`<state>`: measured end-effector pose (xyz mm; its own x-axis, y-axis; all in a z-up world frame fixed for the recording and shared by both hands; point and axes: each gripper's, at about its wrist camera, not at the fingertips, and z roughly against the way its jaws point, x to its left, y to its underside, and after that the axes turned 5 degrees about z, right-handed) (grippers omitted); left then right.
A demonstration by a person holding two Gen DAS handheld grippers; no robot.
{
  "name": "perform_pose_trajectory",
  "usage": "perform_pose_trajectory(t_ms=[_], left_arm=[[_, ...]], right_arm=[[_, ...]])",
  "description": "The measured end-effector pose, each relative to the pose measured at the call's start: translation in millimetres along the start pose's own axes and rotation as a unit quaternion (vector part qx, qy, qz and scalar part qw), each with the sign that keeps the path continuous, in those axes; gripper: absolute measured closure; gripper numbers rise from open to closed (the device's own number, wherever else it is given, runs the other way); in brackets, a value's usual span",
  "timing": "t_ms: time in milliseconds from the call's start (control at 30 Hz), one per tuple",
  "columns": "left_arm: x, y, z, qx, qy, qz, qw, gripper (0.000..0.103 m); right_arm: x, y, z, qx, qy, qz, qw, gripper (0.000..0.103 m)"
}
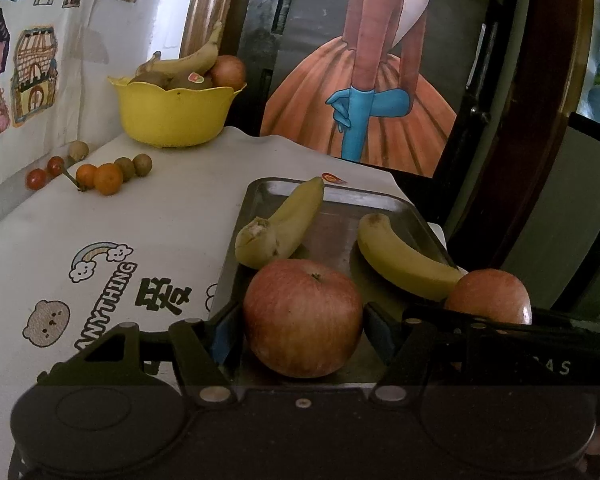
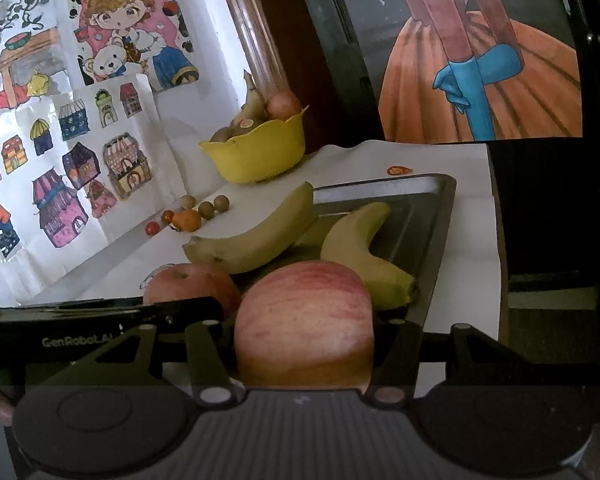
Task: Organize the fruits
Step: 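Carry both red apples over the metal tray beside the bananas, then lower both apples into the tray and open both tools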
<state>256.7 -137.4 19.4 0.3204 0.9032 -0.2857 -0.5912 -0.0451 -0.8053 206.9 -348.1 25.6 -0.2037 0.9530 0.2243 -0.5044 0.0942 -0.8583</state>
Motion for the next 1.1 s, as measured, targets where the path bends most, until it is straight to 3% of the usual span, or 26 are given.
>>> perform_pose_trajectory(t_ms=[533, 900, 1100], left_arm=[[-2.0, 1.4, 5.2, -0.005, -0.001, -0.007, 1.0000, 0.034], [10.3, 7.9, 30.6, -0.018, -0.011, 0.008, 0.9997, 0.019], [15.4, 9.0, 47.1, -0.034, -0.019, 0.013, 0.9991, 0.008]], right_arm=[[5.1, 1.7, -0.3, 0.004, 0.012, 0.005, 1.000, 0.044], [13.1, 7.2, 17.1, -0.011, 0.020, 0.003, 1.000, 0.038], [19.0, 6.4, 31.6, -0.031, 0.020, 0.003, 0.999, 0.025]])
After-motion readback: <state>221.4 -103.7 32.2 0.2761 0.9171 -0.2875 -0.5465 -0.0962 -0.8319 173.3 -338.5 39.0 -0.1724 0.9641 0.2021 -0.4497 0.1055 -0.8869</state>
